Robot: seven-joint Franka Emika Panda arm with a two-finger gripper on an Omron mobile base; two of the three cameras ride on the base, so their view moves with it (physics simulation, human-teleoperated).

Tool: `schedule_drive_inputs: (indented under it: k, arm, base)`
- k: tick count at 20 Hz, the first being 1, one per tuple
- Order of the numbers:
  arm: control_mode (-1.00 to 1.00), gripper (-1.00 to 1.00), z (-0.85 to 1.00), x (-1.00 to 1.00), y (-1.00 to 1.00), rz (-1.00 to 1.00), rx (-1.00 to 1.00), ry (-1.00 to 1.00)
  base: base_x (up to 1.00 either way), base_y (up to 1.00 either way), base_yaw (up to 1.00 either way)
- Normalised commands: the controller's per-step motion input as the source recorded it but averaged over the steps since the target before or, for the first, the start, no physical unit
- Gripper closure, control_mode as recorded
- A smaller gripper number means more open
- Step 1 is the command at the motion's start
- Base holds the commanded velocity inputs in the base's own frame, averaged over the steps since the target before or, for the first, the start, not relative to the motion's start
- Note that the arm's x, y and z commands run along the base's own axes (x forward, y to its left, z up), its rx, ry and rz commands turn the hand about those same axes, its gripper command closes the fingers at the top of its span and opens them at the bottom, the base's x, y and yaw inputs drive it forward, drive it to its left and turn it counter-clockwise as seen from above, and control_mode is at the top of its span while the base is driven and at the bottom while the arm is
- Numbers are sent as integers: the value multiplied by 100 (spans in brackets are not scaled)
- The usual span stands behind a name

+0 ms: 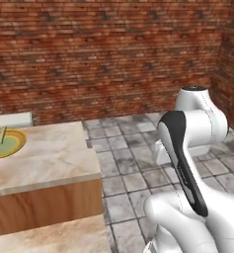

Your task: Retrieve the butter from the fridge and place it on a plate on the dining table. Then retrieve the butter knife by the fridge and place it near the plate.

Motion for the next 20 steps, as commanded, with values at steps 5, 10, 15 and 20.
schedule_drive_inputs:
  k: [5, 10, 15, 20]
  arm:
    - [100, 100, 0, 0, 0, 0, 0, 0]
    - [100, 100, 0, 0, 0, 0, 0, 0]
    - [100, 100, 0, 0, 0, 0, 0, 0]
    - [100, 100, 0, 0, 0, 0, 0, 0]
  base:
    - [91, 54, -12]
    - [61, 58, -23]
    - [100, 67, -17]
    - [100, 75, -7]
